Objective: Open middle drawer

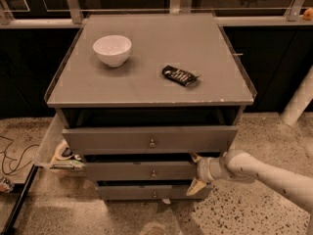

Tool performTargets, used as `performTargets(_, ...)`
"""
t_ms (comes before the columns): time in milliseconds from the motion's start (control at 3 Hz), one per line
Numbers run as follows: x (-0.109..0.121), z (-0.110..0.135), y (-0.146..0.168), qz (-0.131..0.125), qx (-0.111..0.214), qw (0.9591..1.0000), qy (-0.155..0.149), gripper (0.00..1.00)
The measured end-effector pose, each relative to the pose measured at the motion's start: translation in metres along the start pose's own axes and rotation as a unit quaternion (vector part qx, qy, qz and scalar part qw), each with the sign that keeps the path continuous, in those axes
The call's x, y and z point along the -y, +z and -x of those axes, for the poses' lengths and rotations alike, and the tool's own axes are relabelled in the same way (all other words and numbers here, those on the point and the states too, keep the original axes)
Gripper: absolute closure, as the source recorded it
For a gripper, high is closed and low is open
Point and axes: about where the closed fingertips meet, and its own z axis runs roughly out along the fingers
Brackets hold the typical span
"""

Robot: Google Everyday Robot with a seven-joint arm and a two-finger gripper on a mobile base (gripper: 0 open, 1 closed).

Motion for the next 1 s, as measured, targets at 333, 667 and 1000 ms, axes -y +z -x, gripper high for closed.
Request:
performTargets(333, -0.0002, -0.0011, 0.0009, 0.001, 0.001, 1.0000, 0.001, 0.13)
performTargets(667, -0.0003, -0.0011, 0.0010, 0.001, 0.001, 1.0000, 0.001, 0.36)
performTargets(1000, -0.0002, -0.0009, 0.0007, 0.001, 0.001, 1.0000, 0.001, 0.59)
